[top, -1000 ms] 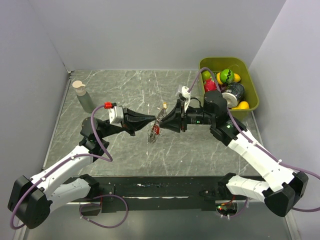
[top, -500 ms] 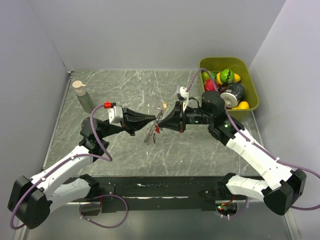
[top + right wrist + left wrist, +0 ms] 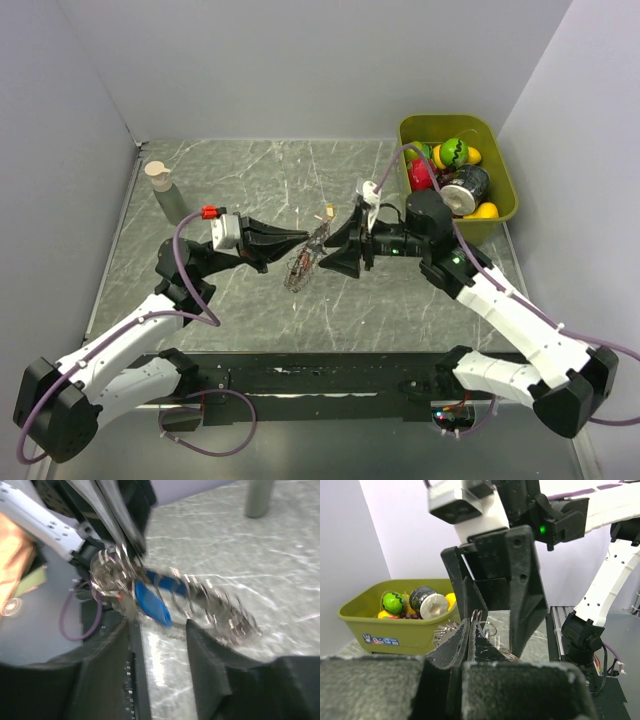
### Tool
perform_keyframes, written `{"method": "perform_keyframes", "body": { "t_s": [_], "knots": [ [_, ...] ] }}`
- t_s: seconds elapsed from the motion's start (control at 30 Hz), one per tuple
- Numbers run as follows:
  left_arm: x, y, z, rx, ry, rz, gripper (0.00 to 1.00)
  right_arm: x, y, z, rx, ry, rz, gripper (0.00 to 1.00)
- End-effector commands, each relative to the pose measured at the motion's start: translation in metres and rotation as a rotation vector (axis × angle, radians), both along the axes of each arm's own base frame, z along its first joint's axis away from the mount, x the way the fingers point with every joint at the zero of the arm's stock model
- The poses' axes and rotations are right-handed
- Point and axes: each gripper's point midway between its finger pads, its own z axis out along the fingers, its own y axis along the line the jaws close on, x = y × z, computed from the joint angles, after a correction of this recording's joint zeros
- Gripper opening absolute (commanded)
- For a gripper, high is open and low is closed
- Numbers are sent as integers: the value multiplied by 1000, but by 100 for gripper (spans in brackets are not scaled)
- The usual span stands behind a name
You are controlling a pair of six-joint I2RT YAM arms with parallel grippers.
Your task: Put the keys on the keyring
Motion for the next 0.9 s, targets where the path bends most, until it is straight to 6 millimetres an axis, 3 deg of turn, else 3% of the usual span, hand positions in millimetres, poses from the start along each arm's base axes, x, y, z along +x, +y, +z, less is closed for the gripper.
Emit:
{"method": "perform_keyframes", "body": {
  "t_s": [0.0, 0.1, 0.3, 0.4, 0.43, 0.57, 0.87],
  "knots": [
    [-13, 9, 21, -39, -107, 11, 1, 1, -17, 27, 79, -85, -95, 66],
    [-15, 10, 21, -28, -121, 16, 1, 8, -27, 35, 134, -48, -134, 72],
    [-18, 12, 21, -13, -139, 21, 1, 4, -37, 51, 269, 84, -70, 69],
    [-18, 13, 22, -13, -144, 21, 1, -2, -32, 60, 311, 145, -9, 60],
    [-18, 13, 22, -13, -144, 21, 1, -3, -30, 69, 342, 122, 16, 48],
    [-18, 11, 23, -11, -148, 15, 1, -4, -24, 70, 380, 279, 65, 46],
    [-19, 9, 25, -9, -152, -2, 1, 16, -14, 62, 377, 441, 23, 49]
  ]
}}
